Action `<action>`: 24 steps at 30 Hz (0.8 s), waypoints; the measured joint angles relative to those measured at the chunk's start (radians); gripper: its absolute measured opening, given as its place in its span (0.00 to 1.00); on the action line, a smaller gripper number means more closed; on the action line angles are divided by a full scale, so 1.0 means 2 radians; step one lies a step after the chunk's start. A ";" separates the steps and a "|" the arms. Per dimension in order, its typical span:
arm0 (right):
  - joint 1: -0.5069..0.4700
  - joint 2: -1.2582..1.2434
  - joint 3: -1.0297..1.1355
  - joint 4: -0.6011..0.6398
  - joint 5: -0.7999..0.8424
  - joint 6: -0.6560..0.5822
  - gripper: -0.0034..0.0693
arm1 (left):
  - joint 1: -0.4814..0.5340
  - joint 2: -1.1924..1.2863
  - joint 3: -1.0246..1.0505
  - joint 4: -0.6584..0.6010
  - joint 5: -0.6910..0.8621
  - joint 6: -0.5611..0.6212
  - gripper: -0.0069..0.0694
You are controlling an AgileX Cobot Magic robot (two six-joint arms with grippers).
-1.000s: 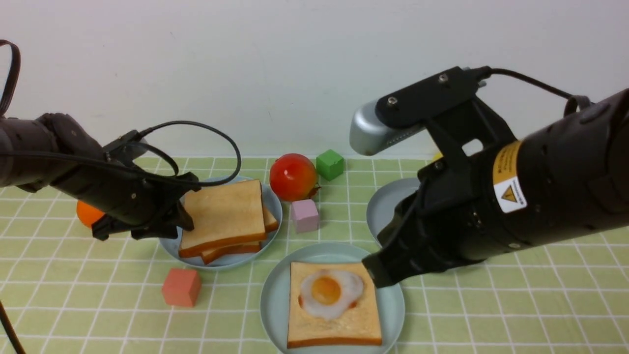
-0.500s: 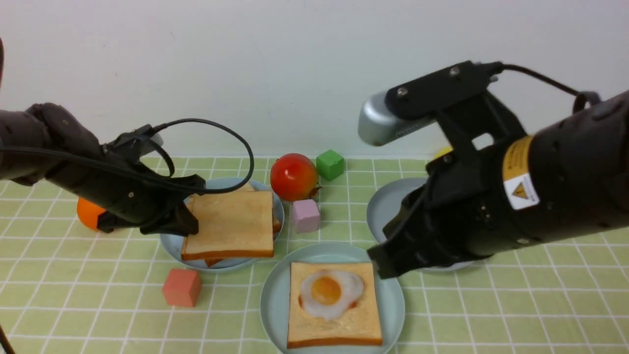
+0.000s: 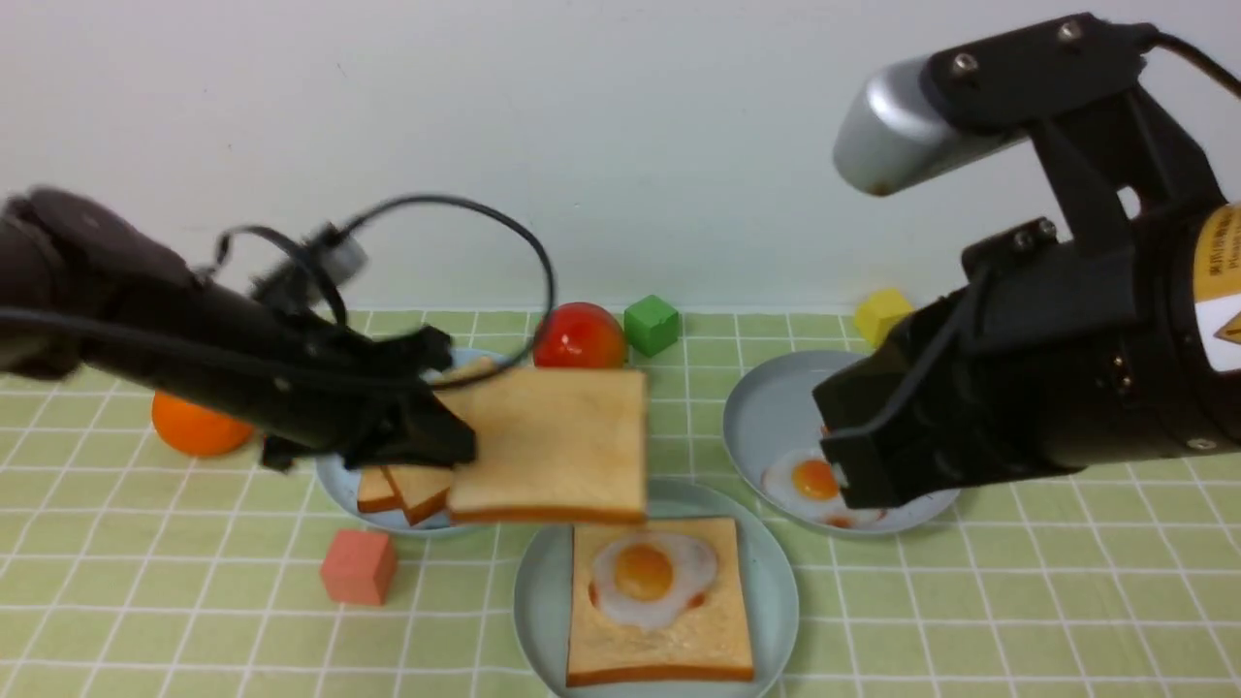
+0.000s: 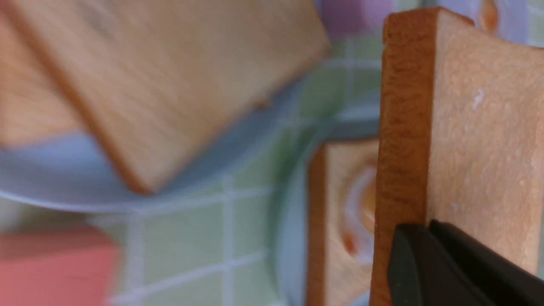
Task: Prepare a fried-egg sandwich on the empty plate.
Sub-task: Use the left arm to place a slice of bread on the fried egg in the middle
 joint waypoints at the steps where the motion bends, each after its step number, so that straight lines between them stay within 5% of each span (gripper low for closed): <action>1: 0.000 0.000 0.000 -0.001 0.000 0.000 0.04 | -0.005 0.000 0.007 -0.005 -0.001 0.003 0.08; 9: 0.000 0.000 0.000 -0.014 0.000 0.000 0.04 | -0.082 0.010 0.085 -0.157 -0.082 0.079 0.08; 18: 0.000 0.000 0.000 -0.016 0.004 0.000 0.05 | -0.097 0.032 0.087 -0.168 -0.124 0.082 0.19; 24: 0.002 -0.005 0.000 -0.019 0.003 0.004 0.05 | -0.095 0.030 0.087 -0.122 -0.123 0.055 0.44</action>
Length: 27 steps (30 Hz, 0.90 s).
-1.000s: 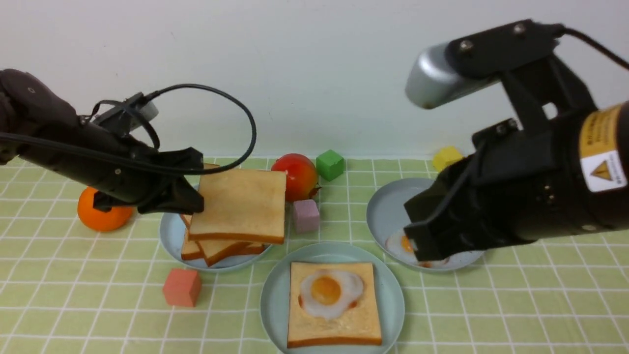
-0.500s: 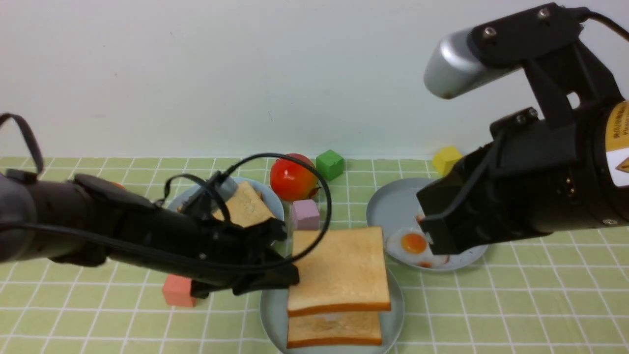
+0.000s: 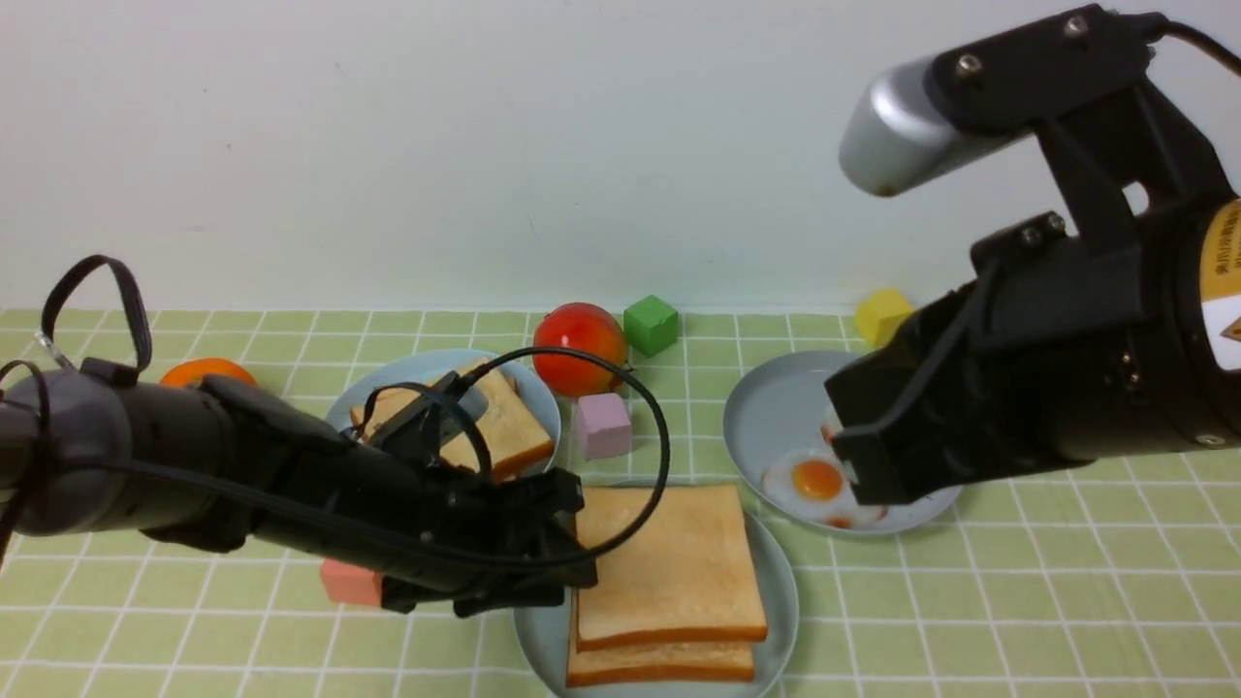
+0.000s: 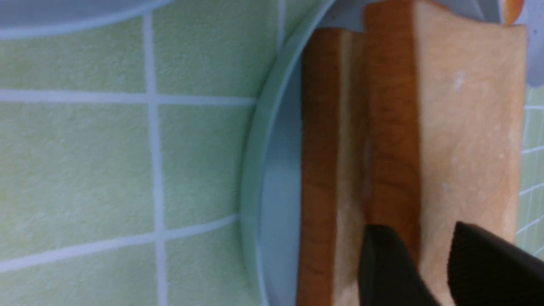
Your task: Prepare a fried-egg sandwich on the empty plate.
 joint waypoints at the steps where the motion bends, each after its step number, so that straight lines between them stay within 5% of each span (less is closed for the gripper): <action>1: 0.000 -0.003 0.000 -0.003 0.000 0.003 0.05 | 0.003 -0.003 0.000 0.009 0.002 -0.009 0.48; 6: 0.001 -0.039 0.001 -0.059 0.010 0.029 0.06 | 0.044 -0.032 0.000 0.053 0.040 -0.043 0.60; 14: 0.001 -0.180 0.148 -0.123 -0.036 0.077 0.08 | 0.100 -0.164 0.000 0.070 0.136 -0.047 0.58; 21: 0.001 -0.347 0.328 -0.137 -0.161 0.095 0.09 | 0.100 -0.314 0.000 0.120 0.232 -0.061 0.35; 27: 0.001 -0.474 0.426 -0.167 -0.236 0.114 0.10 | 0.100 -0.470 0.024 0.214 0.328 -0.167 0.07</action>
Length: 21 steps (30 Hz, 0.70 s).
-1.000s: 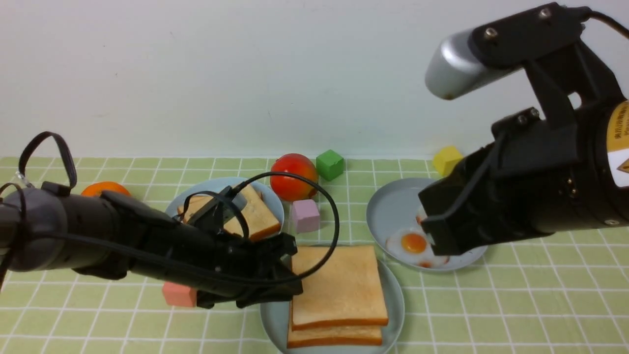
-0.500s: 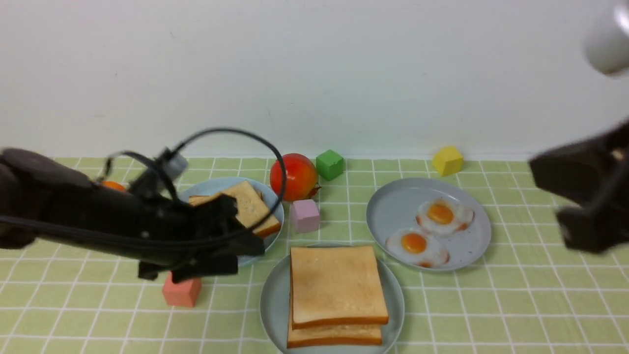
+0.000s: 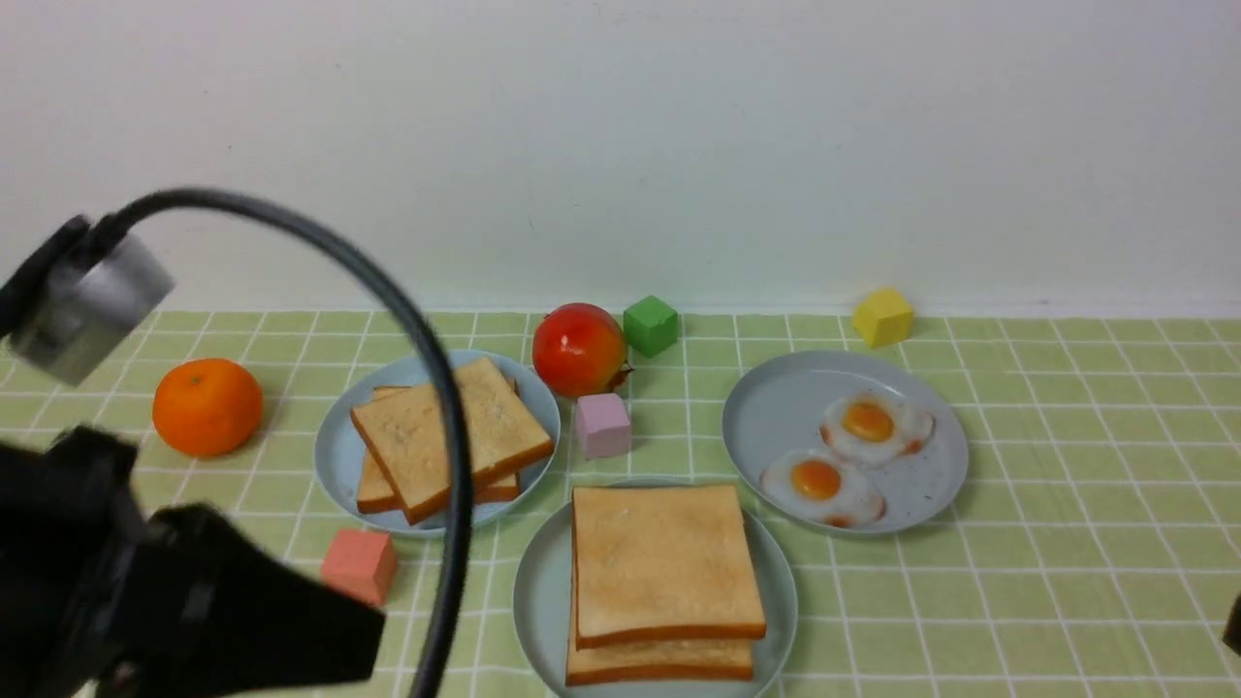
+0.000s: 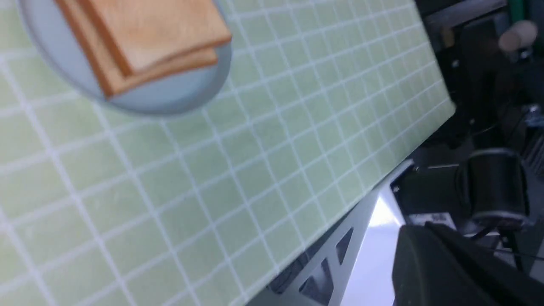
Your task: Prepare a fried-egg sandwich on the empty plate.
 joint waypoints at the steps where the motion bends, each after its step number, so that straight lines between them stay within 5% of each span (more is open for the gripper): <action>1: 0.000 -0.010 0.009 -0.007 -0.005 0.000 0.10 | 0.000 -0.024 0.007 0.013 0.002 -0.026 0.07; 5: 0.001 -0.040 0.027 -0.042 -0.016 0.000 0.11 | 0.000 -0.131 0.034 0.083 0.005 -0.119 0.07; 10: 0.001 -0.042 0.039 -0.063 -0.018 0.000 0.12 | 0.000 -0.192 0.046 0.255 0.017 -0.217 0.07; 13: 0.001 -0.042 0.040 -0.066 -0.017 0.000 0.12 | 0.000 -0.196 0.046 0.367 0.010 -0.236 0.07; 21: 0.001 -0.042 0.040 -0.067 -0.017 0.000 0.13 | 0.000 -0.196 0.046 0.459 0.006 -0.245 0.07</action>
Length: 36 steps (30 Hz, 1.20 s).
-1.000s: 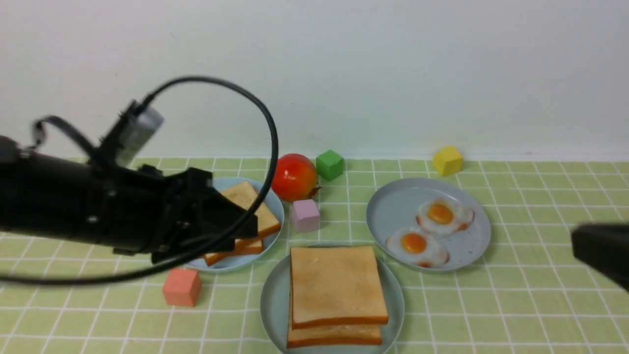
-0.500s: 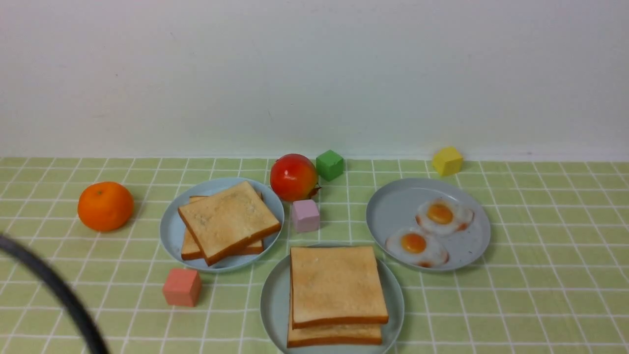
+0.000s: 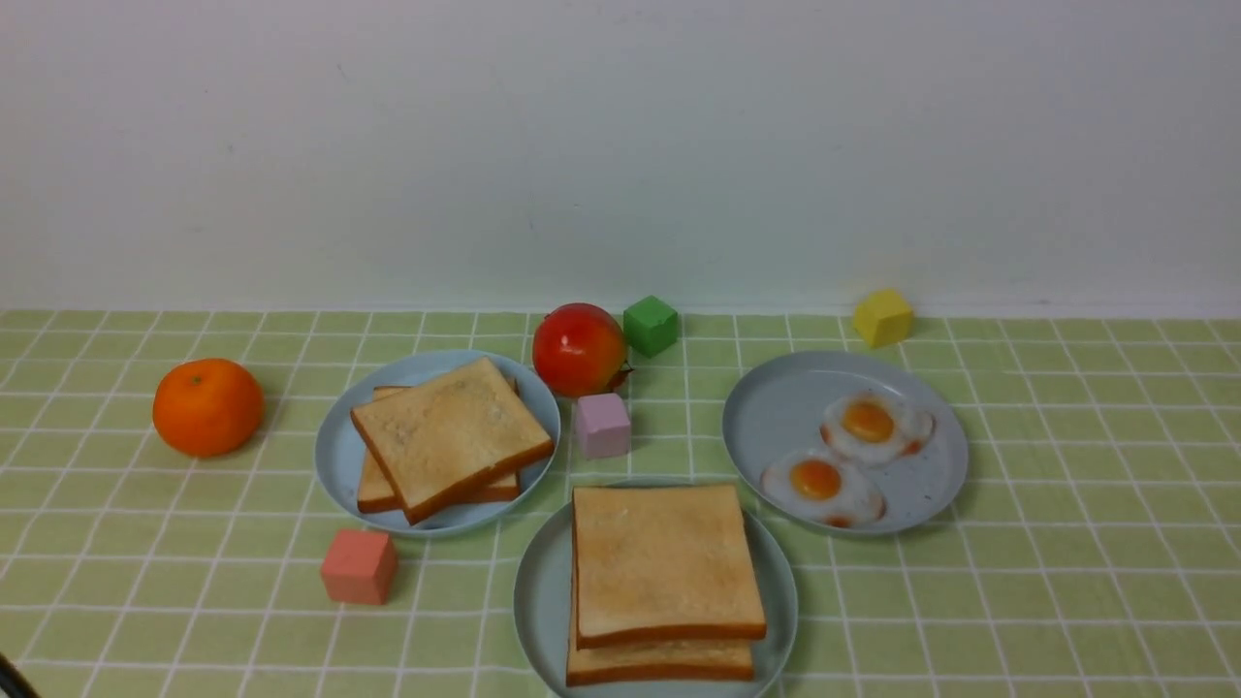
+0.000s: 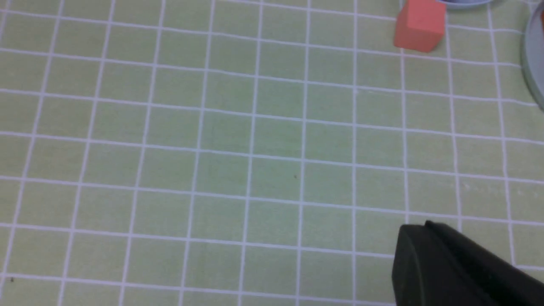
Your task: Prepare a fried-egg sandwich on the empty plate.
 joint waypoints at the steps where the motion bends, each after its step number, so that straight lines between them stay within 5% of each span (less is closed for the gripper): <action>1: 0.000 0.000 0.000 0.000 0.000 0.000 0.13 | 0.000 0.000 0.000 0.002 0.000 0.000 0.07; 7: 0.000 0.000 0.000 -0.003 0.000 0.000 0.14 | 0.000 -0.001 0.003 0.017 -0.007 0.005 0.07; 12: 0.000 0.000 0.000 -0.004 0.000 0.000 0.15 | -0.007 -0.029 0.033 0.122 -0.060 0.023 0.07; 23: 0.000 0.000 0.000 -0.006 0.000 0.000 0.17 | -0.007 -0.117 0.155 0.173 -0.219 0.023 0.07; 27: 0.000 0.000 0.000 -0.006 0.000 0.000 0.17 | -0.007 -0.129 0.189 0.139 -0.282 0.023 0.07; 31: 0.000 0.000 0.000 -0.007 0.000 0.000 0.18 | -0.007 -0.171 0.229 0.034 -0.425 0.026 0.07; 36: 0.000 0.000 0.000 -0.007 0.000 0.000 0.19 | -0.007 -0.219 0.304 -0.002 -0.463 0.026 0.07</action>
